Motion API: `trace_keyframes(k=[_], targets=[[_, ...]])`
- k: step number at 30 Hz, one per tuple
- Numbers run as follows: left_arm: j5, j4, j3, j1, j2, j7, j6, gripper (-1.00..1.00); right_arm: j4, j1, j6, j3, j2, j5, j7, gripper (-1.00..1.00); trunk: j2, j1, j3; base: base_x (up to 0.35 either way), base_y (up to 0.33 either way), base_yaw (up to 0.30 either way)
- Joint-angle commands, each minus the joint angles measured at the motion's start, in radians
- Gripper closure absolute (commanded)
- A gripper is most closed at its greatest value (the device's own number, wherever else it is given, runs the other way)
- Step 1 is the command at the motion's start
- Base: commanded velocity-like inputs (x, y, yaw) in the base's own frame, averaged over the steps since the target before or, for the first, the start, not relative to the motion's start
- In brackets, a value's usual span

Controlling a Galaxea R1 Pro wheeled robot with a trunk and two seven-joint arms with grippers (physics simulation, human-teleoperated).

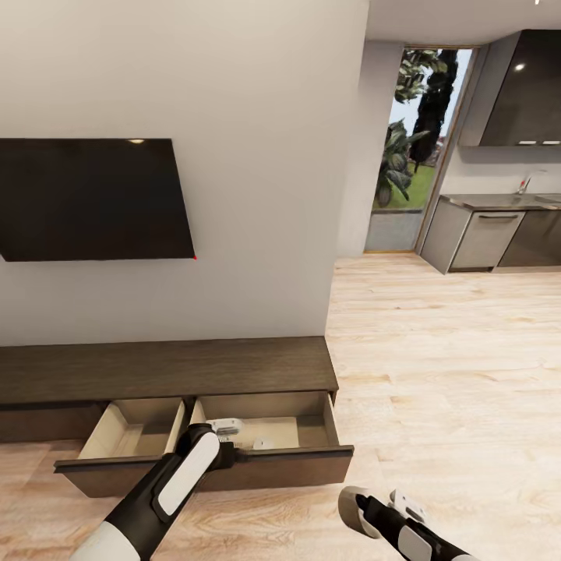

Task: Place each of the two pumpkins and all three candles from the living room inside a cabinet in the living room (use any cabinet), then make sure every cabinet is closed, and position the cauldron so it is next to a table in the living room.

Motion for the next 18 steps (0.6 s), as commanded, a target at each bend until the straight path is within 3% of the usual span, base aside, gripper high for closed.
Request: trace_keyframes(k=[1,6,11,15,18], targets=[[0.012,-0.016,0.008,-0.001,0.012,0.01,0.015,-1.0,0.001,-0.001,0.005,0.008,0.0,-0.009,0.007,1.0,-0.002,0.001,-0.002,0.0,0.0,0.0],[0.014,-0.062,0.097,-0.001,0.037,0.008,0.065,-1.0,0.001,-0.001,0.077,0.008,0.0,-0.007,0.007,1.0,-0.002,0.001,-0.002,0.0,0.0,0.0],[0.011,-0.07,0.133,0.0,0.042,0.008,0.078,-1.0,-0.001,-0.005,0.163,0.006,0.003,-0.001,-0.018,1.0,-0.002,0.001,-0.002,0.0,0.0,0.0],[0.009,-0.071,0.14,0.001,0.046,0.007,0.08,-1.0,-0.074,-0.012,0.25,0.005,0.003,0.032,-0.101,1.0,-0.002,0.001,-0.002,0.0,0.0,0.0],[0.014,-0.072,0.142,0.002,0.066,0.006,0.081,-1.0,-0.244,-0.014,0.336,0.002,0.002,0.046,-0.22,1.0,-0.002,0.001,-0.002,0.0,0.0,0.0]])
